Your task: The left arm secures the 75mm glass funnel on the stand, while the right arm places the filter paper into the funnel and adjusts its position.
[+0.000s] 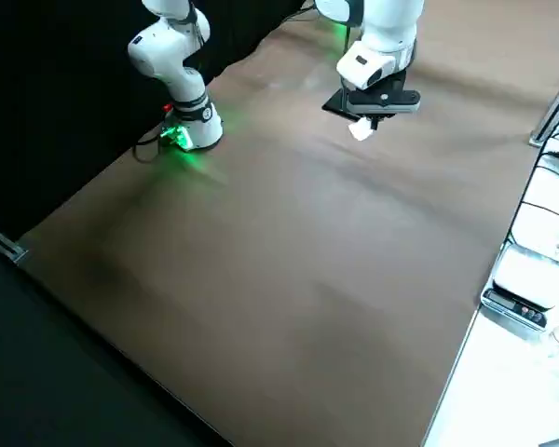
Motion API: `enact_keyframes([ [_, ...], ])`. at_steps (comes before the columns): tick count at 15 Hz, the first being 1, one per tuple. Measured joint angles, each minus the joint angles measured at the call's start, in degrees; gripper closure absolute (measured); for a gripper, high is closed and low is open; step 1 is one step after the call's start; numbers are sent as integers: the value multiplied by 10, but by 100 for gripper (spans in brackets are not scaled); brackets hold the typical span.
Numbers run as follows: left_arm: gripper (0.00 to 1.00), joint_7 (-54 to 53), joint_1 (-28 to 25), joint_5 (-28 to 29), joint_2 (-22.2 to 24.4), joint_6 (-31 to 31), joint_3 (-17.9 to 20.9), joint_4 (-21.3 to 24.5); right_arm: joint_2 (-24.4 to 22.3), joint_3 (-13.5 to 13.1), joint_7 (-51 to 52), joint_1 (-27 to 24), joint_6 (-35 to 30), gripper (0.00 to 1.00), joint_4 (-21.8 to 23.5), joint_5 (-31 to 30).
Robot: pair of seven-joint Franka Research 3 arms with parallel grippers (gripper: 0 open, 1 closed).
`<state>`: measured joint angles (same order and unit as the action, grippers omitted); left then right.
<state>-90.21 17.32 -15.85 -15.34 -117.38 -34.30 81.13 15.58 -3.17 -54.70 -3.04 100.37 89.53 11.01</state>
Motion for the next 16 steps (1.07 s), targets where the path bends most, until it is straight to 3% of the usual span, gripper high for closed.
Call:
enact_keyframes([
  [16,97,69,43,82,-14,-34,0,5,0,0,0,0,-1,99,0,0],
])
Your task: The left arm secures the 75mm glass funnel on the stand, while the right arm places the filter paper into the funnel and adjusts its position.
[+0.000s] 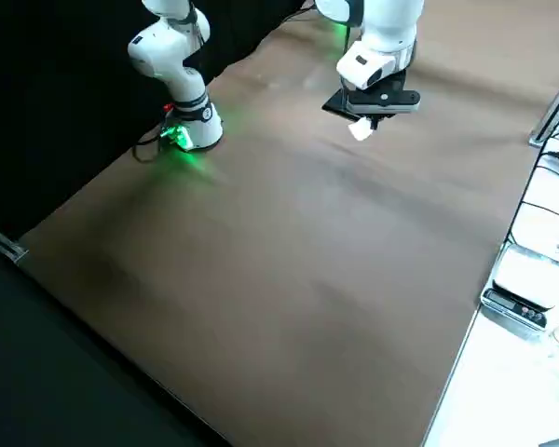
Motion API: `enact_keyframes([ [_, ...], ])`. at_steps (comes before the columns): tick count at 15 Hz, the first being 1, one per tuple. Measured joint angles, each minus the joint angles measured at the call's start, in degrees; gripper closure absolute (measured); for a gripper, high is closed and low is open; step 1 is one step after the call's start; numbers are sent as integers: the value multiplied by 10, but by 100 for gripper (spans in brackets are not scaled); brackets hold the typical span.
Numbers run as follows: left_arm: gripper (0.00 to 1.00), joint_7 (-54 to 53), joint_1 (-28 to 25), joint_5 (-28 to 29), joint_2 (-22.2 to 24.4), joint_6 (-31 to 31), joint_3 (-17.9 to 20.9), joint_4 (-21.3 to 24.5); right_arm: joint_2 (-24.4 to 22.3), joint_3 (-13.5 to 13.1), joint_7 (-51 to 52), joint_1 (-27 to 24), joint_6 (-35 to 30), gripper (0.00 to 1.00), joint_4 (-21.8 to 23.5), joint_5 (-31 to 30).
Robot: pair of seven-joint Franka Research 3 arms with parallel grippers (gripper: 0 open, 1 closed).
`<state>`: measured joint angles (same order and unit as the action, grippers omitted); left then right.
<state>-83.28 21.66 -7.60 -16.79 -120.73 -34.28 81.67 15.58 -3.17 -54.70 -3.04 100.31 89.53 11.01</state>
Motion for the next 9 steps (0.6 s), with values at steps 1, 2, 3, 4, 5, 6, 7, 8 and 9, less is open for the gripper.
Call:
enact_keyframes([
  [1,97,1,2,1,-2,-2,0,1,0,0,0,0,0,99,0,0],
  [2,97,1,3,3,-3,-4,0,1,0,0,0,0,0,99,0,0],
  [3,97,1,4,3,-5,-5,0,1,0,0,0,0,0,99,0,0],
  [4,97,1,6,4,-7,-6,0,2,0,0,0,0,0,99,0,0],
  [5,97,1,7,6,-8,-8,0,2,0,0,0,0,0,99,0,0],
  [6,97,1,9,7,-10,-11,0,2,0,0,0,0,0,99,0,0],
  [7,97,1,11,9,-13,-14,0,3,0,0,0,0,0,99,0,0],
  [8,97,12,16,25,-20,-22,0,6,0,0,0,0,0,99,0,0],
  [9,97,23,19,37,-24,-25,0,7,0,0,0,0,0,99,0,0],
])
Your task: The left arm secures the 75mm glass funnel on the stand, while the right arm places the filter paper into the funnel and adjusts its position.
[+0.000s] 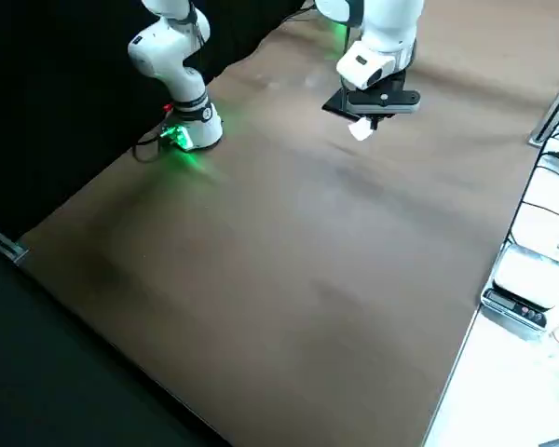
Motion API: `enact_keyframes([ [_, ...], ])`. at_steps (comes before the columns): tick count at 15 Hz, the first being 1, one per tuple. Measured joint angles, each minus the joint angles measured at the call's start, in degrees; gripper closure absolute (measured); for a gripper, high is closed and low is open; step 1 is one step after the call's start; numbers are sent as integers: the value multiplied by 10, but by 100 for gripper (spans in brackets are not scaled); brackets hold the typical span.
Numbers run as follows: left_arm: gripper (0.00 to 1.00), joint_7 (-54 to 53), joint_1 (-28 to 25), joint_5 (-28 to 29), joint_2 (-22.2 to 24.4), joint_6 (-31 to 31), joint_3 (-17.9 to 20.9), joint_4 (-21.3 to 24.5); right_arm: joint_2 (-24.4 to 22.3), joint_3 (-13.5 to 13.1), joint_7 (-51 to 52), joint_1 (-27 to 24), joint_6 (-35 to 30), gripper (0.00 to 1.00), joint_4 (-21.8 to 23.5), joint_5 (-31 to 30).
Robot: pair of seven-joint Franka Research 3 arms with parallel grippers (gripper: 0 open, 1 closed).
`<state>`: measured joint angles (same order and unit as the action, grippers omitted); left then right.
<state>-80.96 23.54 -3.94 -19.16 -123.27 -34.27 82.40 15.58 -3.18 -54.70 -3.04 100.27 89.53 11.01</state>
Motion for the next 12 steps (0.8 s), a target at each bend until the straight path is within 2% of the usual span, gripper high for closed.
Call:
enact_keyframes([
  [9,97,11,8,25,-18,-10,0,1,0,3,-1,3,-1,99,0,0],
  [12,97,13,13,29,-23,-14,0,2,-1,7,-3,30,-3,99,0,2],
])
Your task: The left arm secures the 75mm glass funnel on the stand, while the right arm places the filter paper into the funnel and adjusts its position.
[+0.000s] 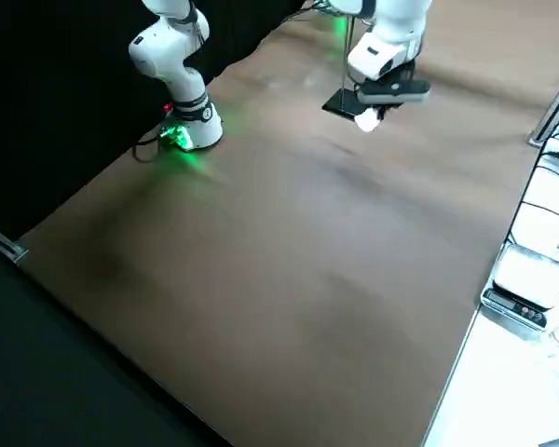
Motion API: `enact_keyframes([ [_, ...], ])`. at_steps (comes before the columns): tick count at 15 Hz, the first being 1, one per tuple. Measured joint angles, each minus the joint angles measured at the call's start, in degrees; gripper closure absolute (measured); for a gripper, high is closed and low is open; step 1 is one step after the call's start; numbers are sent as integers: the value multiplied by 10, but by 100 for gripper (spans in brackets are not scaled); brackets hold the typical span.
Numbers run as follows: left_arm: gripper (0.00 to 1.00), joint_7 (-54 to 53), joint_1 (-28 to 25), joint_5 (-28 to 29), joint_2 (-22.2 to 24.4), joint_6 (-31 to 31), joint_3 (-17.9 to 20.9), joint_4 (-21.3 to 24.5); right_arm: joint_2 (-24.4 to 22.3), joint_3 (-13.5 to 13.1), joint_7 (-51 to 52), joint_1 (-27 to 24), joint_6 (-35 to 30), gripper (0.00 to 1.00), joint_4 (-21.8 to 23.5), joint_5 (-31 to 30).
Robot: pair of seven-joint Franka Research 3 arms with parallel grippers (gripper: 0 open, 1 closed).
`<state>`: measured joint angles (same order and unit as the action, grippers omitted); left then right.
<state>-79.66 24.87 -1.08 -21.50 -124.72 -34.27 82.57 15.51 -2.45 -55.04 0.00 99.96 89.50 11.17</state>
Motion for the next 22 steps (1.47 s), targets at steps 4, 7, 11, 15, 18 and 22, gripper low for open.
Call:
enact_keyframes([
  [4,96,0,0,10,-8,-4,0,0,-10,5,-10,71,-13,99,-4,1],
  [7,95,0,0,11,-13,-7,0,1,-18,8,-17,122,-37,99,-4,2],
  [11,93,0,2,11,-17,-9,0,2,-20,8,-44,149,-53,99,-17,32],
  [15,63,0,4,12,-18,-11,0,2,-31,7,-49,149,-86,99,-47,61],
  [18,37,0,4,13,-18,-11,1,2,-33,13,-52,155,-89,99,-49,65],
  [22,1,0,1,13,-18,-12,2,2,-33,14,-79,194,-89,99,-49,69],
])
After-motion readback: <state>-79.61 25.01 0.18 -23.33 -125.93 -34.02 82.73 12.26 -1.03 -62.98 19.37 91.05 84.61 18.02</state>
